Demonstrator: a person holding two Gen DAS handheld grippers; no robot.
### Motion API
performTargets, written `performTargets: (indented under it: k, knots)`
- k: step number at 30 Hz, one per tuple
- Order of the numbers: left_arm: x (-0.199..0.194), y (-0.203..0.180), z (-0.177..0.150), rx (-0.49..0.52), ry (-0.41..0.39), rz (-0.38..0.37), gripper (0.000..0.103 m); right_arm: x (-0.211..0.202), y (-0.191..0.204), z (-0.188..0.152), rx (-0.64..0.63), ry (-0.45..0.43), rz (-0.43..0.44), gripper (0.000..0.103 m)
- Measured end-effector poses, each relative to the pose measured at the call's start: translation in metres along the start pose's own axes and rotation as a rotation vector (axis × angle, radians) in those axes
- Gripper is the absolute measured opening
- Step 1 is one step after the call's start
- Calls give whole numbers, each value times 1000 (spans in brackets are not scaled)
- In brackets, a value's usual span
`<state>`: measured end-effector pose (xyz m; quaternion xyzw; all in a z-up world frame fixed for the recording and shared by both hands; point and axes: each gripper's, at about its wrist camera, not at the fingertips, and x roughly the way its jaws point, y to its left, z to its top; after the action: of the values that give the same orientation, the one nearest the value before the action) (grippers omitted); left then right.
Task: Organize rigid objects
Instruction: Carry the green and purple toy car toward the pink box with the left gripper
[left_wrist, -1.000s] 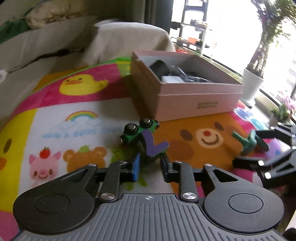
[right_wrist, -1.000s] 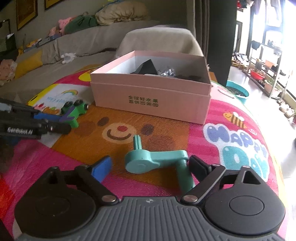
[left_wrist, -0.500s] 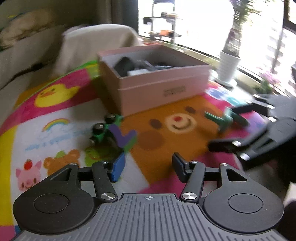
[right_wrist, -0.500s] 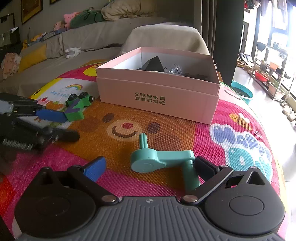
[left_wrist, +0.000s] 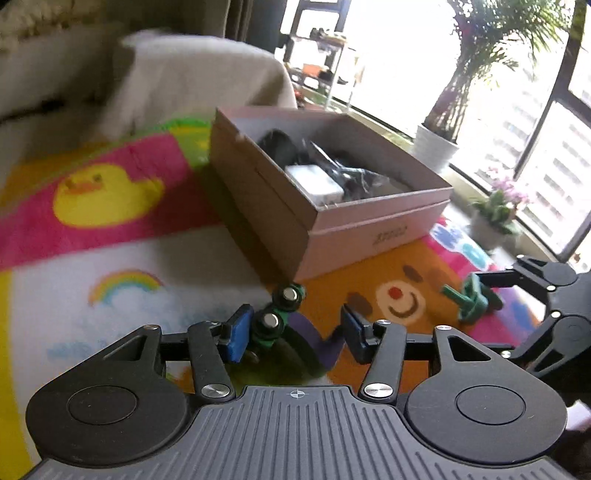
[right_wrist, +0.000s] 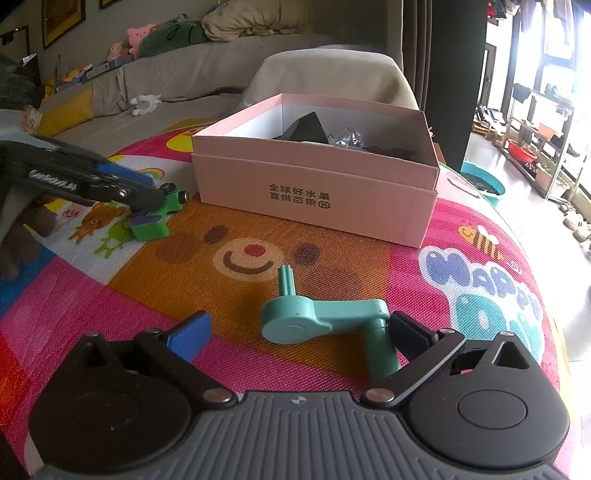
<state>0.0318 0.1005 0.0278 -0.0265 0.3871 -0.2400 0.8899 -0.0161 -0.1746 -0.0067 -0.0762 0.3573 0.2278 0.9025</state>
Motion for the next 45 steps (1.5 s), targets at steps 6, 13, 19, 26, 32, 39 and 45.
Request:
performTargets:
  k: [6,13,19,26,32,39,45]
  knots:
    - [-2,-37,-15,136,-40,70,58,0,0,0,0,0,0,102]
    - [7,-76,-35,362,-19,160,59,0,0,0,0,0,0,102]
    - [9,-69,-36,289,-37,162,61,0,0,0,0,0,0,102]
    - [10,-66,-37,143,-54,169,59,0,-1,0,2,-1,2,102]
    - [8,-73,-45,156,-82,207,59,1,-2,3,12,2,-3,100]
    - [3,-73,-50,148,-93,206,59,-1,-3,18,23,8,-45,70]
    - [0,-74,-51,137,-95,214,59,-39,0,19,-6,-57,-51,70]
